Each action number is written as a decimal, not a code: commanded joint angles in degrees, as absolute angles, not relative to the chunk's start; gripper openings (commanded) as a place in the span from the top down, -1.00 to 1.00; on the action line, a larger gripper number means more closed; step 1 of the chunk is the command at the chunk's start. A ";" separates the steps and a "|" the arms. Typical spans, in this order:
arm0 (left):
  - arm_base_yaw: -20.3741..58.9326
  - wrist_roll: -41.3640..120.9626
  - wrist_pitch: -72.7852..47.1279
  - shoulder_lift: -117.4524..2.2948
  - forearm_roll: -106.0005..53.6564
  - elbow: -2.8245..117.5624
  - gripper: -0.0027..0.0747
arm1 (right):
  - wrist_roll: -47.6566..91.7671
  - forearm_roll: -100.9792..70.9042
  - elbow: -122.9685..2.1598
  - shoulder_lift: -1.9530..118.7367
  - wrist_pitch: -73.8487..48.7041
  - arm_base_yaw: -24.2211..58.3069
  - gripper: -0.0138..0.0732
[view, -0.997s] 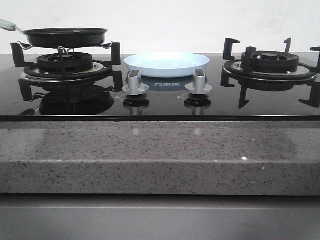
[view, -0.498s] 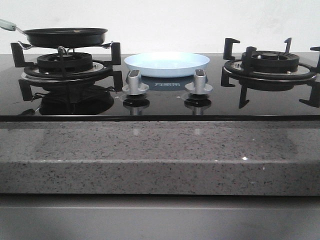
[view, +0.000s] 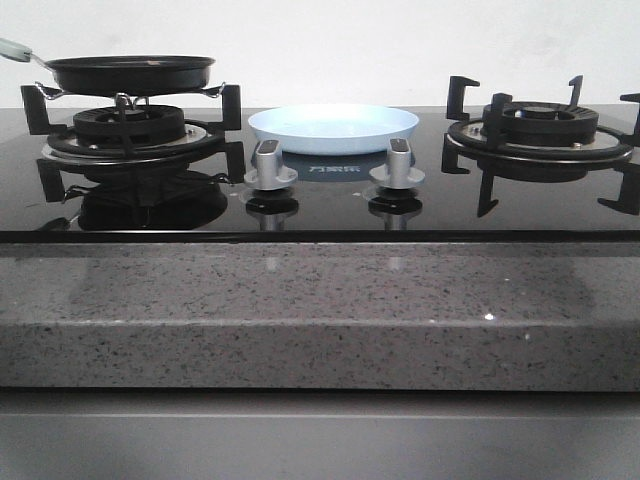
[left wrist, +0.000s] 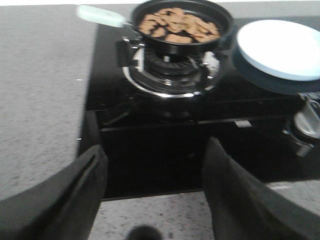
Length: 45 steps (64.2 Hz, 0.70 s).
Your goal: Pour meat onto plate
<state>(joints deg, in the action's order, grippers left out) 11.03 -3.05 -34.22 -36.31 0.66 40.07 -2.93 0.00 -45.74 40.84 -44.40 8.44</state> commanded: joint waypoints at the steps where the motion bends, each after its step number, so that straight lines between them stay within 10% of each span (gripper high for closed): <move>1: 14.38 -3.09 -30.21 -37.13 0.84 42.03 -0.20 | -2.31 0.00 -49.65 43.84 -41.64 9.72 -0.39; 45: 19.01 -3.09 -30.11 -39.12 0.84 42.03 -0.20 | -1.55 -3.87 -82.68 84.18 -42.05 20.46 -0.39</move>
<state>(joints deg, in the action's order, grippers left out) 18.49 -3.05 -34.22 -38.93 0.88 40.07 -2.28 -3.78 -76.25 81.29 -43.96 20.50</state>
